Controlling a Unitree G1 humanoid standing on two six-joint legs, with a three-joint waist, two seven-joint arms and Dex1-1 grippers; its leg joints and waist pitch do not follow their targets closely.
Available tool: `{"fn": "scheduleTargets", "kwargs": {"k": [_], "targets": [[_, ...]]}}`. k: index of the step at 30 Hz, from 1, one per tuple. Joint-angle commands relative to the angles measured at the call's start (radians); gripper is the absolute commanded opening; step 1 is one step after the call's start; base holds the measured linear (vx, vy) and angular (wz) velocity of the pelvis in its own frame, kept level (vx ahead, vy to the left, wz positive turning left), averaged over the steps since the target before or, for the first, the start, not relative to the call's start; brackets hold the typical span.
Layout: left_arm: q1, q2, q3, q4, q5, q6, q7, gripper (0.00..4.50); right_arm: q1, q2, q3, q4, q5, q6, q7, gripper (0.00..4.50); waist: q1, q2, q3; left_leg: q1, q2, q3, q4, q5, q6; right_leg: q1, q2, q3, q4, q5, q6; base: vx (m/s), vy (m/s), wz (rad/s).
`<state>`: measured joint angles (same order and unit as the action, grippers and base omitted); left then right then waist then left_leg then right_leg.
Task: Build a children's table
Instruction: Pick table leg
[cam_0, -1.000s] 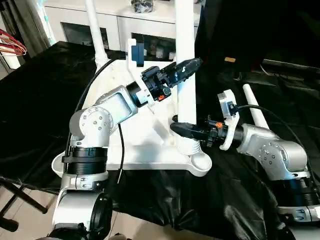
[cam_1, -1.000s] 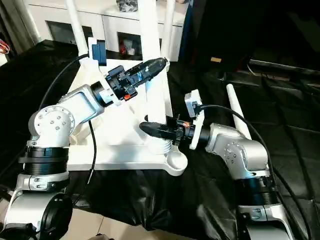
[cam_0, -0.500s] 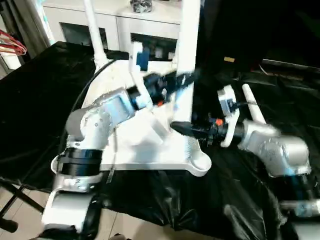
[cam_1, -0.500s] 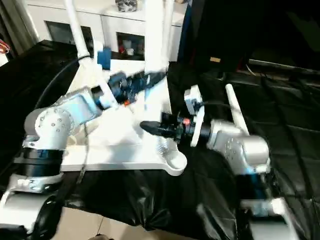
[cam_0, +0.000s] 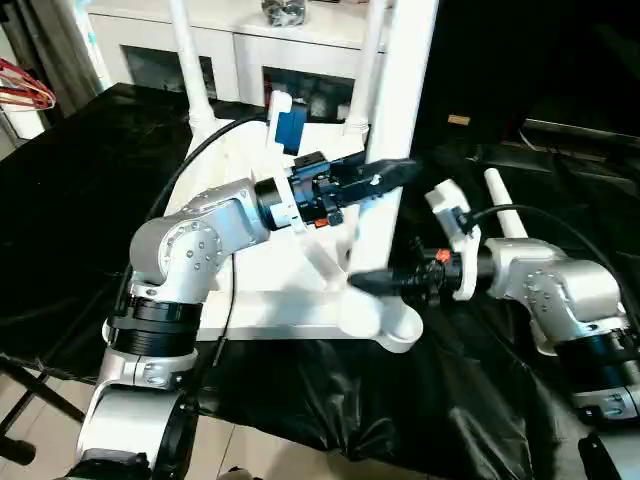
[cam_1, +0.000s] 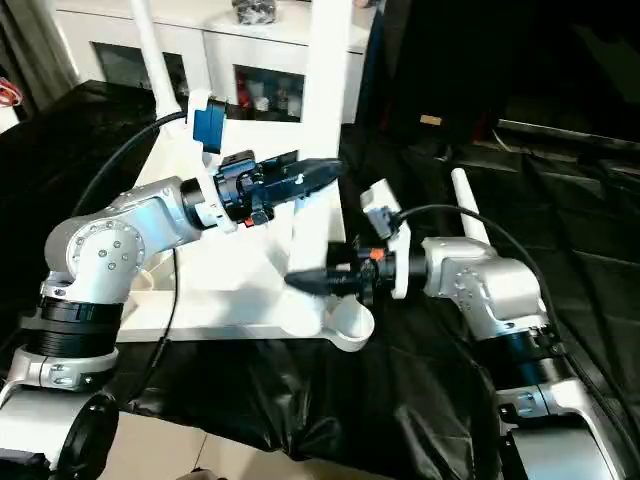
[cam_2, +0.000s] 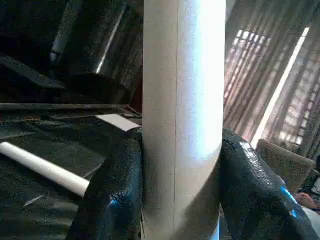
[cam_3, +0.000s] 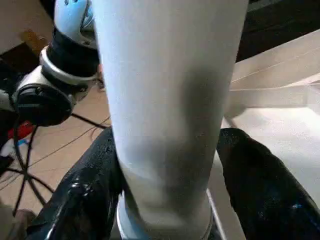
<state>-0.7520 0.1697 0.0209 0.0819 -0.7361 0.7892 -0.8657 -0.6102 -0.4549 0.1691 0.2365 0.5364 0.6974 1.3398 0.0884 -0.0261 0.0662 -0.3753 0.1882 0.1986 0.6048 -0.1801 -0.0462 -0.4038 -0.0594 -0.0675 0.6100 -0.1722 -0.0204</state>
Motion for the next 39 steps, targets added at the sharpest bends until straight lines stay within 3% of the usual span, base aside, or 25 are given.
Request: {"fn": "scheduleTargets", "kwargs": {"k": [1, 8, 19, 25, 27, 32, 34, 36, 39], "targets": [[-0.013, -0.006, -0.015, -0.023, -0.015, 0.006, -0.011, 1.80, -0.027, -0.011, 0.010, 0.004, -0.015, -0.009, 0.021, 3.06, 0.001, -0.012, -0.075, 0.016, 0.044, -0.023, -0.058, -0.130, 0.030, 0.054, -0.083, 0.049, -0.078, -0.302, -0.169, 0.000, 0.000, 0.00], [-0.016, -0.016, -0.017, -0.019, -0.021, 0.008, -0.011, 1.80, -0.036, -0.006, 0.018, 0.014, -0.017, -0.023, 0.033, 3.06, 0.002, -0.012, -0.077, 0.015, 0.044, -0.023, -0.057, -0.119, 0.033, 0.055, -0.082, 0.049, -0.074, -0.270, -0.176, 0.000, 0.000, 0.00], [-0.019, -0.023, -0.016, -0.011, -0.020, 0.005, -0.011, 1.80, -0.027, 0.001, 0.020, 0.015, -0.014, -0.021, 0.038, 2.01, 0.003, -0.010, -0.078, 0.016, 0.044, -0.023, -0.057, -0.120, 0.033, 0.055, -0.081, 0.049, -0.073, -0.265, -0.180, 0.000, 0.000, 0.00], [-0.017, -0.021, -0.030, -0.002, 0.025, -0.024, 0.016, 1.80, -0.022, 0.011, 0.012, 0.012, -0.012, -0.019, 0.035, 1.91, 0.002, -0.008, -0.078, 0.016, 0.045, -0.023, -0.056, -0.120, 0.034, 0.056, -0.081, 0.049, -0.073, -0.254, -0.185, 0.000, 0.000, 0.00], [-0.019, -0.026, -0.026, 0.009, 0.033, -0.030, 0.030, 2.36, -0.018, 0.013, 0.012, 0.009, -0.011, -0.020, 0.033, 1.90, 0.002, -0.009, -0.078, 0.016, 0.044, -0.023, -0.056, -0.123, 0.032, 0.056, -0.080, 0.049, -0.072, -0.255, -0.184, 0.000, 0.000, 0.00], [-0.023, -0.048, 0.013, 0.020, 0.010, -0.044, 0.051, 2.77, -0.004, 0.025, 0.002, -0.002, -0.009, -0.026, 0.010, 1.89, 0.003, -0.008, -0.080, 0.015, 0.044, -0.024, -0.056, -0.114, 0.035, 0.057, -0.082, 0.048, -0.072, -0.237, -0.191, 0.000, 0.000, 0.00], [-0.025, -0.076, 0.053, 0.020, 0.014, -0.110, 0.090, 2.84, 0.003, 0.036, -0.013, -0.008, -0.008, -0.038, -0.015, 1.89, 0.003, -0.005, -0.080, 0.015, 0.044, -0.024, -0.055, -0.118, 0.035, 0.058, -0.081, 0.048, -0.072, -0.235, -0.193, 0.000, 0.000, 0.00], [-0.032, -0.105, 0.110, 0.008, -0.004, -0.178, 0.124, 2.84, 0.012, 0.061, -0.045, -0.012, -0.005, -0.057, -0.072, 1.89, 0.002, -0.009, -0.079, 0.013, 0.044, -0.024, -0.055, -0.122, 0.030, 0.059, -0.083, 0.049, -0.075, -0.232, -0.193, 0.000, 0.000, 0.00], [-0.014, -0.100, 0.120, -0.008, 0.026, -0.228, 0.144, 2.84, 0.027, 0.097, -0.088, -0.014, -0.013, -0.103, -0.158, 1.89, 0.002, -0.011, -0.079, 0.014, 0.044, -0.025, -0.057, -0.125, 0.026, 0.056, -0.083, 0.048, -0.074, -0.251, -0.180, 0.000, 0.000, 0.00]]}}
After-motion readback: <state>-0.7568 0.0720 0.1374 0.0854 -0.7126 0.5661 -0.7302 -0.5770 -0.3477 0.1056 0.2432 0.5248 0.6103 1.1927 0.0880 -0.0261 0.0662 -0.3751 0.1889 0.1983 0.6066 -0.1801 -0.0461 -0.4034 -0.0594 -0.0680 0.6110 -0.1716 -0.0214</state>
